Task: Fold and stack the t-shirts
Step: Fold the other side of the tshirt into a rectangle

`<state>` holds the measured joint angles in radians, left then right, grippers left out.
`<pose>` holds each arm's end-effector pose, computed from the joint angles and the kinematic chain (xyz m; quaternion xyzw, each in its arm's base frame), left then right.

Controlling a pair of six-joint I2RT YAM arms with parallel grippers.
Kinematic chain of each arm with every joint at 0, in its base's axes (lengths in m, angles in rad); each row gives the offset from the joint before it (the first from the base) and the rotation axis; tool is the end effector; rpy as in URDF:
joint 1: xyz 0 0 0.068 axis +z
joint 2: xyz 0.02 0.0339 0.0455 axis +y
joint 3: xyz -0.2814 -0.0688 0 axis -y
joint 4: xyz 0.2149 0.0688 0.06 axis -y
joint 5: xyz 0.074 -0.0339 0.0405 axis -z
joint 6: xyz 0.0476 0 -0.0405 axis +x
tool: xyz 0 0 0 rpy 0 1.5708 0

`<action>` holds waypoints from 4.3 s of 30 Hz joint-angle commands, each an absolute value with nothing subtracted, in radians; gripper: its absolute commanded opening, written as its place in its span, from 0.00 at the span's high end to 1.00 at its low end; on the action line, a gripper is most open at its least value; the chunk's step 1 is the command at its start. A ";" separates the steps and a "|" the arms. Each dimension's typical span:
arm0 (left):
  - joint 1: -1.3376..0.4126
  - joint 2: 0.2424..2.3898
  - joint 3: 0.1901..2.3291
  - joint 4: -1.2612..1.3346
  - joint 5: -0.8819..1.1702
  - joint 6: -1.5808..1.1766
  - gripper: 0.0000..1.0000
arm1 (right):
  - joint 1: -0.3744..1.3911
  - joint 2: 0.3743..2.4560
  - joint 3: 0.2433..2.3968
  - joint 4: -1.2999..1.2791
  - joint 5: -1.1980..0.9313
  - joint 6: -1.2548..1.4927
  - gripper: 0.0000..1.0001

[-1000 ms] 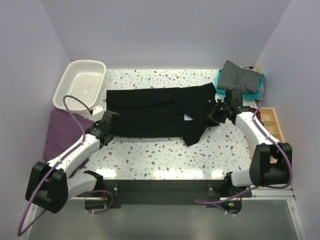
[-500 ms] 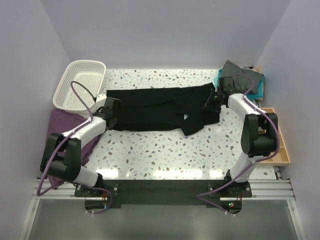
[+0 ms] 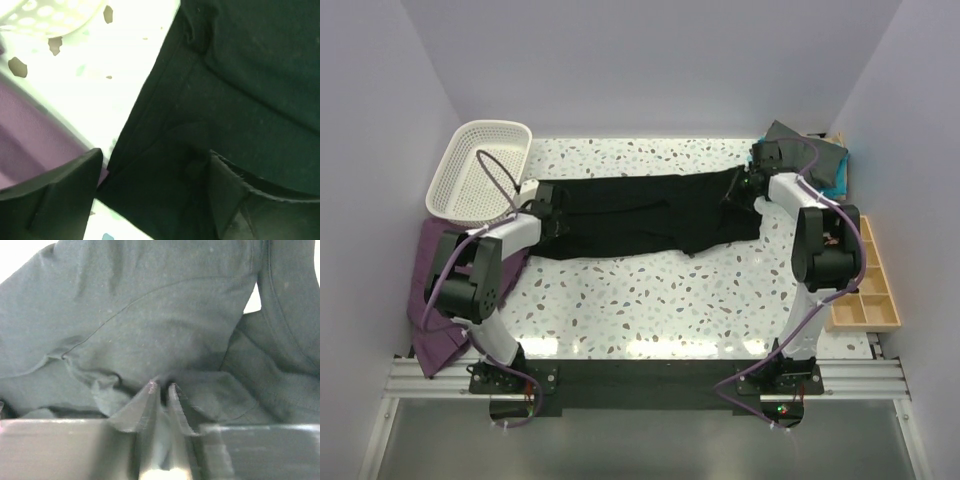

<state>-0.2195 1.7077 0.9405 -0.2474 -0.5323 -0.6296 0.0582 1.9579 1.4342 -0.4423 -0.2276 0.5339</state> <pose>0.3132 -0.0451 0.1886 -0.2596 0.8936 0.1214 0.3455 0.4095 0.0346 0.2195 0.1906 0.9297 0.1900 0.2514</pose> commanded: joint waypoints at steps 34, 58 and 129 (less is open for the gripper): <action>-0.175 1.830 1.088 -0.224 -0.391 -0.555 1.00 | 0.038 1.609 1.118 -0.381 -0.409 0.428 0.59; -0.175 1.529 0.925 -0.400 -0.181 -0.520 0.64 | 0.043 1.654 1.057 -0.385 -0.424 0.402 0.59; -0.178 1.531 0.954 -0.336 -0.098 -0.474 0.52 | 0.078 1.697 1.066 -0.334 -0.538 0.466 0.51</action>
<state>-0.1791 1.5280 0.9314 -0.3614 -0.0975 -0.4934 0.0662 1.7157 1.0767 -0.3378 -0.5171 0.4812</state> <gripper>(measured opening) 0.478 0.495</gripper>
